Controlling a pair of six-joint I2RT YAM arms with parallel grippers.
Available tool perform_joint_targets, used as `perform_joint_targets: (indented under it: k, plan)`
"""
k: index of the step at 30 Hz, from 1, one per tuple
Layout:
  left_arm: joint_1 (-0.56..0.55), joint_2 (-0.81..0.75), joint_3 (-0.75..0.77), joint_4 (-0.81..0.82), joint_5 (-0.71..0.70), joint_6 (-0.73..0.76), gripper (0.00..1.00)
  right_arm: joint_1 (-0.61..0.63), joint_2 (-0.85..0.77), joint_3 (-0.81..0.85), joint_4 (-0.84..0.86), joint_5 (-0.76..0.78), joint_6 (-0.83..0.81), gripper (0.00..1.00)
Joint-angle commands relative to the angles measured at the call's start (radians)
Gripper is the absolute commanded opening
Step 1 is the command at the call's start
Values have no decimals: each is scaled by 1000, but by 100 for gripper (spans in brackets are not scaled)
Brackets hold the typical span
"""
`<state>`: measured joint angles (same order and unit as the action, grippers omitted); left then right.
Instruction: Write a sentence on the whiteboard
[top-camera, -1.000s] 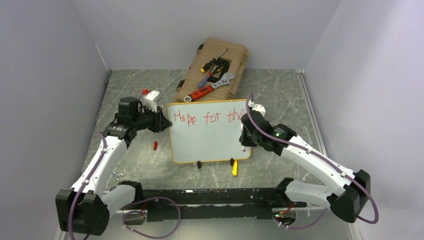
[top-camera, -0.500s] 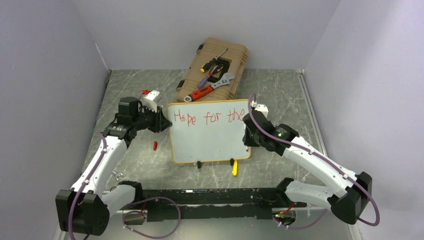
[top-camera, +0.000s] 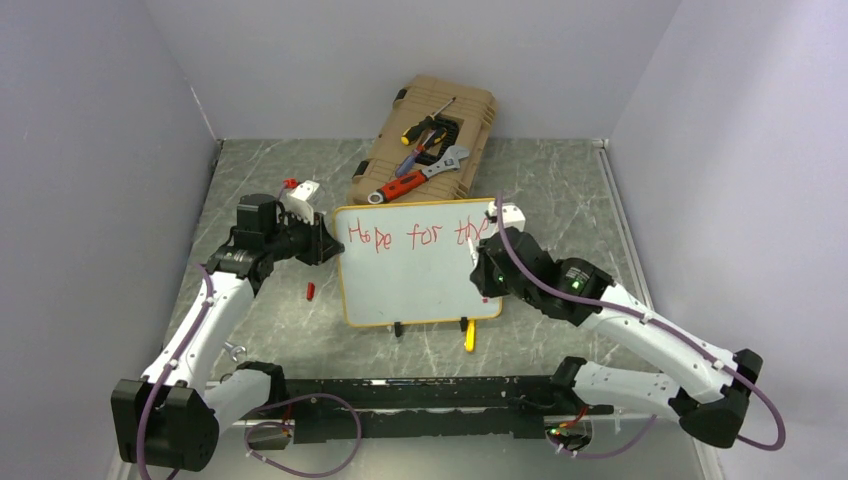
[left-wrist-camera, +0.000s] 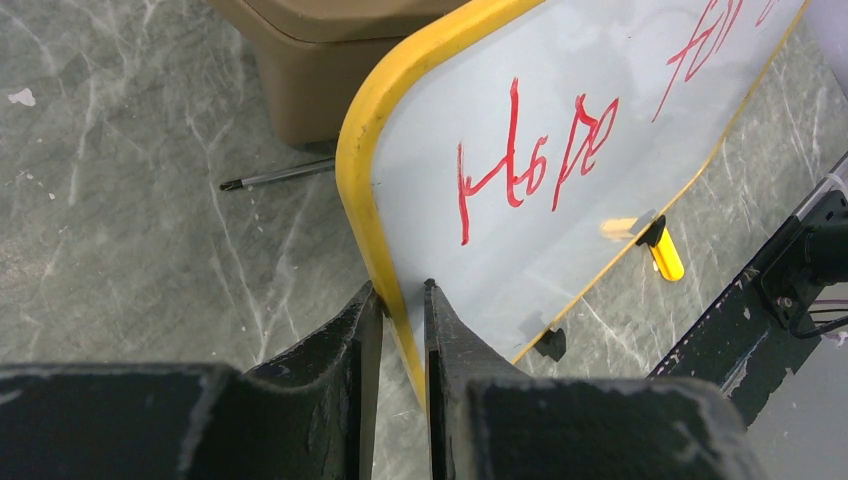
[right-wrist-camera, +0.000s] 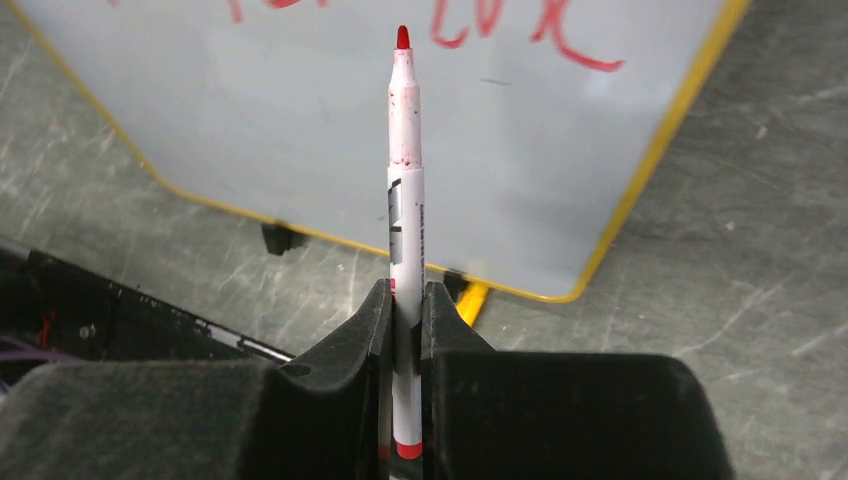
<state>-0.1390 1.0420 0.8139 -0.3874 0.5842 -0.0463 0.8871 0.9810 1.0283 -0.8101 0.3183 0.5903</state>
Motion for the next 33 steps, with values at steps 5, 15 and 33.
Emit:
perform_joint_targets:
  k: [5,15,33]
  plan:
    - [-14,-29,13,11,7,-8,0,157,31,46,97,65,44,0]
    - [-14,-35,11,18,3,-26,0,254,69,34,195,72,100,0]
    - [-14,2,19,20,-10,4,0,380,251,1,438,62,147,0]
